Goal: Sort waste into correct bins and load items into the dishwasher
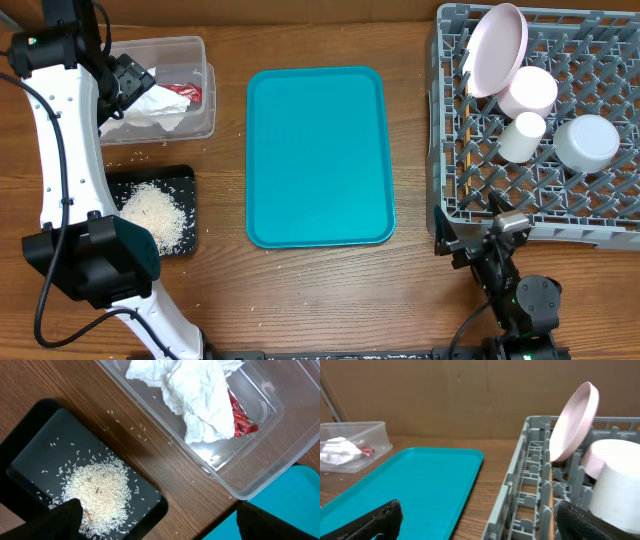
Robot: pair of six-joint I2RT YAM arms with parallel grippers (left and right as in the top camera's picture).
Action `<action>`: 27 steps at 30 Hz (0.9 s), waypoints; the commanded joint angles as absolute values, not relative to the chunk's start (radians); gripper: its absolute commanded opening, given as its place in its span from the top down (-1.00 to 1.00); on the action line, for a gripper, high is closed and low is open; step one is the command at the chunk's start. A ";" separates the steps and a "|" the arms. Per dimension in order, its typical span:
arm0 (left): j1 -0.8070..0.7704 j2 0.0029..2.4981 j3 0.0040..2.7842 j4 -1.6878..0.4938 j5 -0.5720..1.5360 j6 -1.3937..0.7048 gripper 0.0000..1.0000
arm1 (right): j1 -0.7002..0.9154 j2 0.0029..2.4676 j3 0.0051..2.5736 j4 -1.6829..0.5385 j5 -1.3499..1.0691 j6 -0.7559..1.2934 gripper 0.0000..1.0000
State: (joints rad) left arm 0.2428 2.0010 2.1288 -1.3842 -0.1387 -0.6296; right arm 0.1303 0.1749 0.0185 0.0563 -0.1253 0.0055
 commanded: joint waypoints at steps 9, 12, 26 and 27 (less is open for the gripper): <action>0.241 1.975 2.147 -1.384 -0.138 -0.632 -1.00 | 0.007 0.003 0.007 -0.072 -0.133 -0.007 -1.00; 0.241 1.975 2.147 -1.384 -0.138 -0.632 -1.00 | -0.027 0.003 0.007 -0.072 -0.131 -0.008 -1.00; 0.241 1.975 2.147 -1.383 -0.138 -0.632 -1.00 | -0.074 0.003 0.008 -0.077 -0.083 -0.008 -1.00; 0.241 1.975 2.147 -1.384 -0.138 -0.632 -0.99 | -0.074 0.003 0.008 -0.077 -0.083 -0.008 -1.00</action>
